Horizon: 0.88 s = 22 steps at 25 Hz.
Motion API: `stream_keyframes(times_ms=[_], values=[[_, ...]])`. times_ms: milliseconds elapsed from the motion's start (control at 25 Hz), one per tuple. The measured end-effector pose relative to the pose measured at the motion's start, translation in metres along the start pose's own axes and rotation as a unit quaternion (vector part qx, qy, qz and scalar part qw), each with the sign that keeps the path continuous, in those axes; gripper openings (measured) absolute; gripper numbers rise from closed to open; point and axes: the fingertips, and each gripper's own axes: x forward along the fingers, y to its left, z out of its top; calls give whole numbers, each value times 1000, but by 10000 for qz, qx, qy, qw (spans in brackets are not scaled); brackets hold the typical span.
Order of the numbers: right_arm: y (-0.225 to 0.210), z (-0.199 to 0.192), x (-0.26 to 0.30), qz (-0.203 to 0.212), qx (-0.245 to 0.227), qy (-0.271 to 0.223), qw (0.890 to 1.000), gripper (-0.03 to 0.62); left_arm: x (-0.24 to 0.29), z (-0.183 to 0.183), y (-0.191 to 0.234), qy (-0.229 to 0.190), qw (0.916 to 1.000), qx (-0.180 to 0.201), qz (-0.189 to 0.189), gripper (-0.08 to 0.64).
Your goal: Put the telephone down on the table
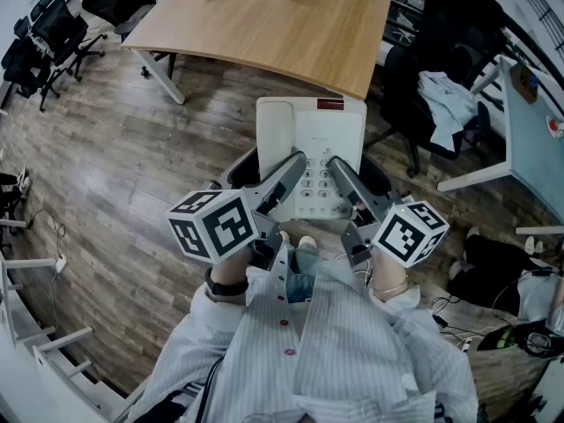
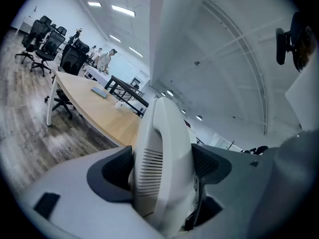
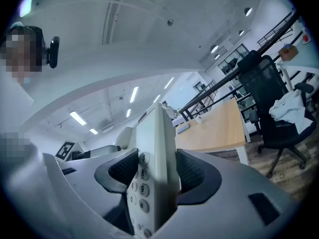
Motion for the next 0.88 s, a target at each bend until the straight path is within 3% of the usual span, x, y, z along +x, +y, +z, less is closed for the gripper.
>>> stream_keyframes(times_ms=[880], values=[[-2,10,-23,367,-43,-79,9993,247,-4,-9,-29,-303,9993,193,127,374]])
